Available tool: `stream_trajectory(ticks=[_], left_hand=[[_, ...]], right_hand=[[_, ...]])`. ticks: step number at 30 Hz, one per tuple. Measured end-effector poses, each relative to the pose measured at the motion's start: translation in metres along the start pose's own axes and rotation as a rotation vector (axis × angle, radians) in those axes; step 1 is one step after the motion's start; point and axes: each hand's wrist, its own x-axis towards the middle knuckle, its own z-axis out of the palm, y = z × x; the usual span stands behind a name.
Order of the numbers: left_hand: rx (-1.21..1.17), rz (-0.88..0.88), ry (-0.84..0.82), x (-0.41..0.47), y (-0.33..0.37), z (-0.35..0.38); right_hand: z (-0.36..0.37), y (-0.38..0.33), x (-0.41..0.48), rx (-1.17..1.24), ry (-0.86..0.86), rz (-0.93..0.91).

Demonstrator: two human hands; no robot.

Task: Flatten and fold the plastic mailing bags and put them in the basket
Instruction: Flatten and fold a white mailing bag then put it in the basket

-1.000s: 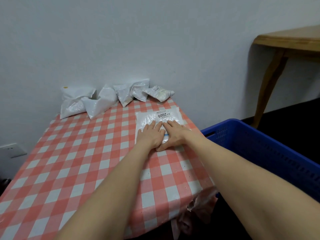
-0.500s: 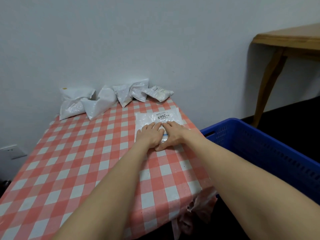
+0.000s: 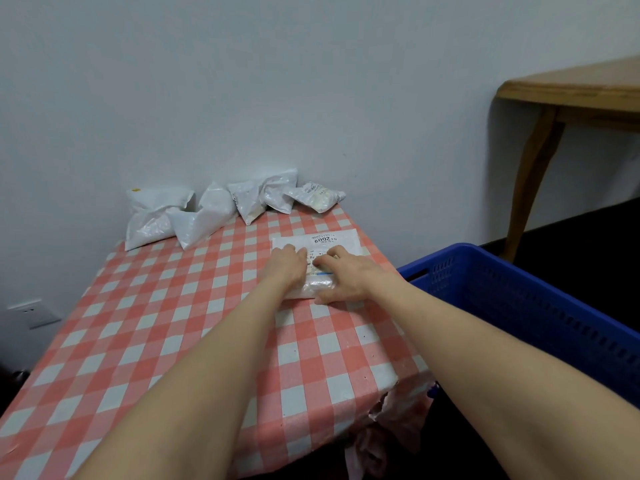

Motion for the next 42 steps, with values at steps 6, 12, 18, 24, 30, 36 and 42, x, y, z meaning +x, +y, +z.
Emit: stream_trajectory(ticks=[6,12,18,24,30,36,42], left_hand=[[-0.211,-0.279,0.073,-0.006,0.003,-0.016],[-0.948,-0.169,0.238,-0.011,0.042,-0.049],[-1.040,-0.028,0.159,-0.011,0.091,-0.042],[-0.955,0.011,-0.038,-0.014,0.147,-0.006],[-0.795,0.008,-0.201,-0.019,0.208,0.039],[-0.657,-0.005,-0.263,-0.008,0.244,0.079],[-0.434,0.049,-0.306,0.007,0.263,0.117]], right_hand=[[0.000,0.003,-0.010,-0.003,0.028,0.029],[-0.006,0.016,-0.012,0.156,0.226,0.195],[-0.038,0.055,-0.029,0.872,0.698,0.519],[-0.037,0.127,-0.065,1.417,0.865,0.699],[-0.017,0.185,-0.099,1.690,0.865,0.827],[0.016,0.241,-0.127,1.667,0.909,0.965],[0.051,0.271,-0.139,1.676,0.864,1.074]])
